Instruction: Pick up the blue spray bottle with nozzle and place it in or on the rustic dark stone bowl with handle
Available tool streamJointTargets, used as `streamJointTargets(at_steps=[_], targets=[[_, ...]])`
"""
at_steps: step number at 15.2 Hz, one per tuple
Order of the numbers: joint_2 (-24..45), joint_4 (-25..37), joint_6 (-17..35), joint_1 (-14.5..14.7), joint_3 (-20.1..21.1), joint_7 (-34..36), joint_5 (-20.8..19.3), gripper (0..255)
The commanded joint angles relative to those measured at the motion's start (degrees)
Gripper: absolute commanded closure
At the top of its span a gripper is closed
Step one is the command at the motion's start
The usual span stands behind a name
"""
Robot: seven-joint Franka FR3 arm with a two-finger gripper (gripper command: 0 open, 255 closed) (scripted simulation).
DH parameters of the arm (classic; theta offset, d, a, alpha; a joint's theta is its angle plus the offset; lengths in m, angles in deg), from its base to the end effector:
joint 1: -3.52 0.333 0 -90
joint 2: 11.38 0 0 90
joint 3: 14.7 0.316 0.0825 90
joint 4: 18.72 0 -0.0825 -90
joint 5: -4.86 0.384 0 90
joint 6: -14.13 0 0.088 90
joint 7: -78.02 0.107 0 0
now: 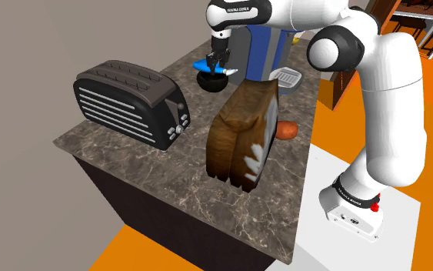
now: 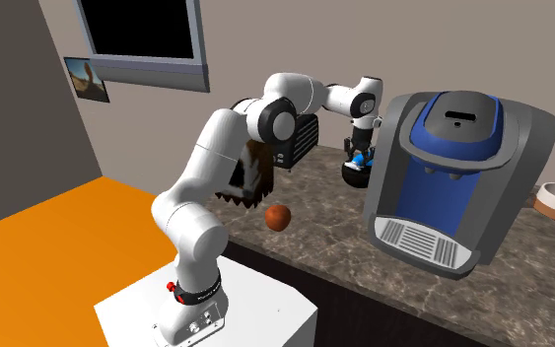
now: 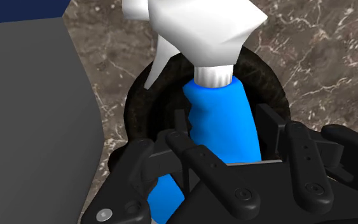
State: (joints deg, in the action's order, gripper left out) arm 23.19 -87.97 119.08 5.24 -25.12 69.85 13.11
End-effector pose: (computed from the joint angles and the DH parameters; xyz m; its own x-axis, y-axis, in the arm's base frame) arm 0.7267 -0.0656 0.4343 0.9994 -0.0120 0.0335 -0.0109 -0.9994 -0.0329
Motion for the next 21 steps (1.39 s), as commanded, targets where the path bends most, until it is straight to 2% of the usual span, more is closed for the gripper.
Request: streamJointTargets(at_steps=[1,8,9,14,18,21], targets=[[0.0,-1.1,1.0,0.1,0.0,-0.1,0.0,255],[0.0,-1.0,1.0,0.1,0.0,-0.1,0.0,255],[0.0,-1.0,1.0,0.1,0.0,-0.1,0.0,0],[0.0,-1.0,1.0,0.1,0.0,-0.1,0.0,0],[-0.2,6.0,-6.2,-0.5,-0.1,0.3,-0.1,0],[-0.2,6.0,-6.1,-0.5,-0.1,0.3,-0.1,0]])
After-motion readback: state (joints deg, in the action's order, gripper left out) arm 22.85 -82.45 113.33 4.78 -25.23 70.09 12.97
